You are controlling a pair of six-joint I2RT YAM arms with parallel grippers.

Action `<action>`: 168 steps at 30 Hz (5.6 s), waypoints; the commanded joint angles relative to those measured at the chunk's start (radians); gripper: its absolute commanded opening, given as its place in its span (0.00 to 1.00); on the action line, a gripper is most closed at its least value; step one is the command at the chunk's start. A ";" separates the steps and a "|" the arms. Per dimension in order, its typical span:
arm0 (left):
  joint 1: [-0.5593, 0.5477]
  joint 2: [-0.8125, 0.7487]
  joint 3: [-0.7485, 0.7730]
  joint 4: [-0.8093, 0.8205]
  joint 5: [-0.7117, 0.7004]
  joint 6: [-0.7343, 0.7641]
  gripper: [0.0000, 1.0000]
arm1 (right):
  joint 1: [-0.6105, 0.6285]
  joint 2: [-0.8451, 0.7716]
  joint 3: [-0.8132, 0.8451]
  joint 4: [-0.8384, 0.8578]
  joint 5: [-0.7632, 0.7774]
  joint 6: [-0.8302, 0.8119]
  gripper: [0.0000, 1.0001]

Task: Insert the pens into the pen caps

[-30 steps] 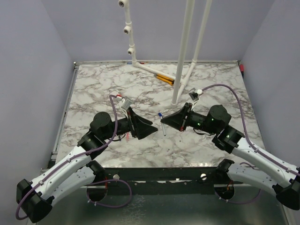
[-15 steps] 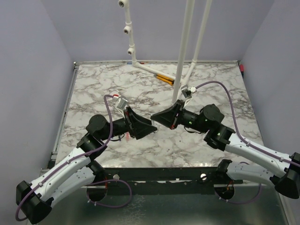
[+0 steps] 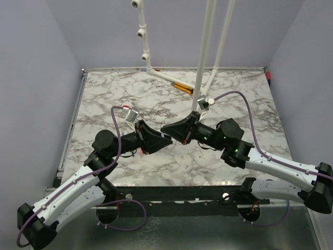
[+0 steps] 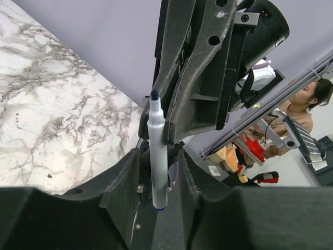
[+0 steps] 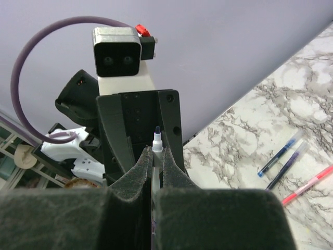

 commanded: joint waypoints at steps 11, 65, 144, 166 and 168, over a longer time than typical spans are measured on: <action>0.001 -0.025 -0.019 0.035 0.020 -0.008 0.25 | 0.034 0.003 -0.006 0.082 0.074 -0.027 0.00; 0.002 -0.024 0.185 -0.722 -0.490 0.482 0.00 | -0.012 0.367 0.442 -0.960 0.618 -0.346 0.56; 0.002 0.006 0.166 -0.739 -0.497 0.498 0.00 | -0.331 0.802 0.629 -0.950 0.204 -0.401 0.00; 0.002 -0.009 0.060 -0.317 0.006 0.308 0.00 | -0.228 -0.033 0.042 -0.328 -0.167 -0.104 0.01; 0.002 -0.006 0.039 -0.238 0.046 0.279 0.00 | -0.205 -0.074 0.006 -0.237 -0.171 -0.081 0.01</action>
